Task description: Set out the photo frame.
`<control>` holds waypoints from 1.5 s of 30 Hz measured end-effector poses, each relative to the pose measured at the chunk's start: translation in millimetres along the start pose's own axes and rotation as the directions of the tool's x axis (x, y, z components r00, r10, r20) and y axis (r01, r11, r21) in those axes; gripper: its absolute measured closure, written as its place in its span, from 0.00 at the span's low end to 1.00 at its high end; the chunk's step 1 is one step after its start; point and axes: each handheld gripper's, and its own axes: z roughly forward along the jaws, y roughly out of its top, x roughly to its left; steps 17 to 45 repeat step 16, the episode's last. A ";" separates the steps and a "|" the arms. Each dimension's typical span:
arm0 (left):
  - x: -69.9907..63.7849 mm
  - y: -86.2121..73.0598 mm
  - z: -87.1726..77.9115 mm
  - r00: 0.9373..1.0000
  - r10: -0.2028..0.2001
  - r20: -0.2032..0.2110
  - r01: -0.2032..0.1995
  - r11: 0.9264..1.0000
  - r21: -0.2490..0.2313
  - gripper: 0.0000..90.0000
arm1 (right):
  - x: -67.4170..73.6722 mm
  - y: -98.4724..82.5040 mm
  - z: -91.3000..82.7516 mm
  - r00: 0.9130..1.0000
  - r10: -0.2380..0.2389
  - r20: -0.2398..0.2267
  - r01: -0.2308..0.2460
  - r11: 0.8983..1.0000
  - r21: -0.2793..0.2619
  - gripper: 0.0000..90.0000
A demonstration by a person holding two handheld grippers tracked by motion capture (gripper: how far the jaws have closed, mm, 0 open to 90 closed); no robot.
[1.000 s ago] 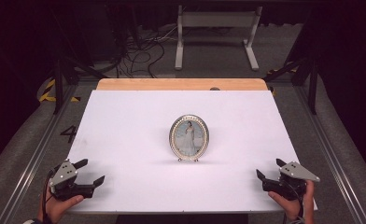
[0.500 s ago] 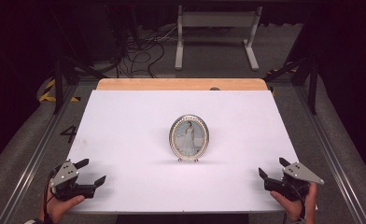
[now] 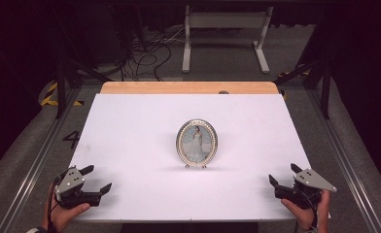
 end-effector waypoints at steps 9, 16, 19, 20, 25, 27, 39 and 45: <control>-0.7 2.5 1.1 1.000 0.008 -0.017 -0.008 1.000 -0.005 0.12 | 0.9 1.2 0.2 1.000 -0.012 0.011 0.012 1.000 0.000 0.16; -1.0 4.0 2.1 1.000 0.013 -0.022 -0.014 1.000 -0.006 0.12 | 1.0 0.1 1.3 1.000 -0.007 0.012 0.007 1.000 0.007 0.15; -1.0 4.0 2.1 1.000 0.013 -0.022 -0.014 1.000 -0.006 0.12 | 1.0 0.1 1.3 1.000 -0.007 0.012 0.007 1.000 0.007 0.15; -1.0 4.0 2.1 1.000 0.013 -0.022 -0.014 1.000 -0.006 0.12 | 1.0 0.1 1.3 1.000 -0.007 0.012 0.007 1.000 0.007 0.15; -1.0 4.0 2.1 1.000 0.013 -0.022 -0.014 1.000 -0.006 0.12 | 1.0 0.1 1.3 1.000 -0.007 0.012 0.007 1.000 0.007 0.15; -1.0 4.0 2.1 1.000 0.013 -0.022 -0.014 1.000 -0.006 0.12 | 1.0 0.1 1.3 1.000 -0.007 0.012 0.007 1.000 0.007 0.15; -1.0 4.0 2.1 1.000 0.013 -0.022 -0.014 1.000 -0.006 0.12 | 1.0 0.1 1.3 1.000 -0.007 0.012 0.007 1.000 0.007 0.15; -1.0 4.0 2.1 1.000 0.013 -0.022 -0.014 1.000 -0.006 0.12 | 1.0 0.1 1.3 1.000 -0.007 0.012 0.007 1.000 0.007 0.15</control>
